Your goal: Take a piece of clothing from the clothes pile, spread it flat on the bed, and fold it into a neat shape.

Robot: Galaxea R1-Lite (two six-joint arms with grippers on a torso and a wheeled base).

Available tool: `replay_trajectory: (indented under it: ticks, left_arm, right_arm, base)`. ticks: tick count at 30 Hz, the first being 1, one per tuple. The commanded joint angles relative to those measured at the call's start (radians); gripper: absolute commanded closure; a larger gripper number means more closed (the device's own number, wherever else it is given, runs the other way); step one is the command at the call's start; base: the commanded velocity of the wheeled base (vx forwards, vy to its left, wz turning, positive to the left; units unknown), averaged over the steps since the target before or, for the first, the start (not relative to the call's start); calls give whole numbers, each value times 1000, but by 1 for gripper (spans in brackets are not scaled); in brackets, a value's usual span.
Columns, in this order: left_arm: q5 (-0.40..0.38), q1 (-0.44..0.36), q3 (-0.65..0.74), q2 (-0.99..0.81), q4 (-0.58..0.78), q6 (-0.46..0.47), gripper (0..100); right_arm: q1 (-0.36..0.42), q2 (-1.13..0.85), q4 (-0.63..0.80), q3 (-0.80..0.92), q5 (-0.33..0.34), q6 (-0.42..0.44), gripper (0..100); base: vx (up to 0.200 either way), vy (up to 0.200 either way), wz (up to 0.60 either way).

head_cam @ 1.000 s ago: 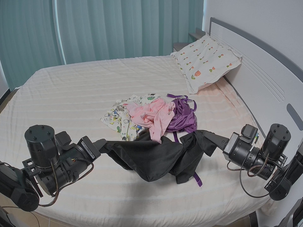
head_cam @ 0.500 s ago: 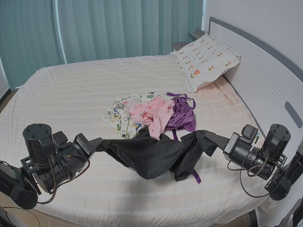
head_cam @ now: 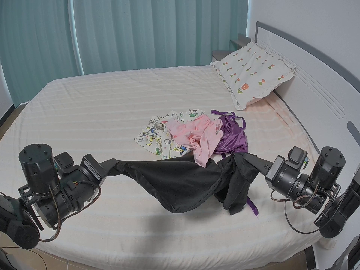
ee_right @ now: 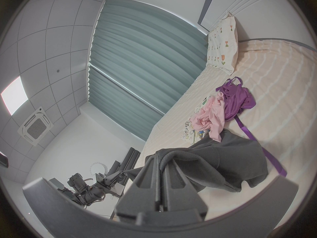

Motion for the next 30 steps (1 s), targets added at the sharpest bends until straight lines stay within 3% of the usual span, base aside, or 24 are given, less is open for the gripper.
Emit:
replay_trajectory:
  ticks: [1, 30]
  left_arm:
    - [0, -1, 0, -22, 0, 0, 100]
    - [-2, -4, -2, -12, 3, 0, 100]
  right_arm:
    - [0, -4, -11, -2, -4, -1, 100]
    - [28, -4, -11, -3, -7, -1, 100]
  base:
    - [0, 200, 0]
    - [0, 200, 0]
